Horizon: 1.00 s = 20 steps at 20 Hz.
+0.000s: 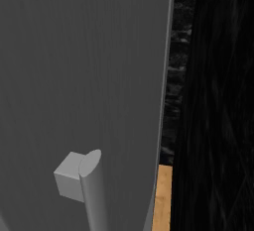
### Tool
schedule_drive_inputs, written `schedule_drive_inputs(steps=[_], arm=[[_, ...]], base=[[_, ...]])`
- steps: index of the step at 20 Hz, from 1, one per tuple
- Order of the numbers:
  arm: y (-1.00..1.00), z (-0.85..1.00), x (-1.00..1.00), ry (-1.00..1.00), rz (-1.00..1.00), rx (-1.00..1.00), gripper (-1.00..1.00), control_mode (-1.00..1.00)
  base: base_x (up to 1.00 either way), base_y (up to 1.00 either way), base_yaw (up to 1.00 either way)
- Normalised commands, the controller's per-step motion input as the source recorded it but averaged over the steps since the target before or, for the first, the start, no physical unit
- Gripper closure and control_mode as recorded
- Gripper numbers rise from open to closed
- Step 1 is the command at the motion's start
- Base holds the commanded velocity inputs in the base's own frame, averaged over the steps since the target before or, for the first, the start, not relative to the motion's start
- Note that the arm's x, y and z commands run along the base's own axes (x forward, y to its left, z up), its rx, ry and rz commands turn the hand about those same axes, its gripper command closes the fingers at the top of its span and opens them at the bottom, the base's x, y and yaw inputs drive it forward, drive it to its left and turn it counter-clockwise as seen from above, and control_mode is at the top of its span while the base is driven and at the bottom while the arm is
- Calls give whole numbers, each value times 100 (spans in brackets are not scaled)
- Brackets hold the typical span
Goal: Place one cucumber and one chicken drumstick in each tupperware on the nearby counter, to pack two identical lunches.
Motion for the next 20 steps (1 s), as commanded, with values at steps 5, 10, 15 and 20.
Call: schedule_drive_inputs(steps=[5,10,15,20], arm=[[5,-23,13,-1,3,0,-100,-100],[0,-8,4,-1,1,0,-100,-100],[0,0,0,0,0,0,100,-100],[0,0,0,0,0,0,100,-100]], base=[[0,0,0],[0,0,0],[0,0,0],[0,0,0]])
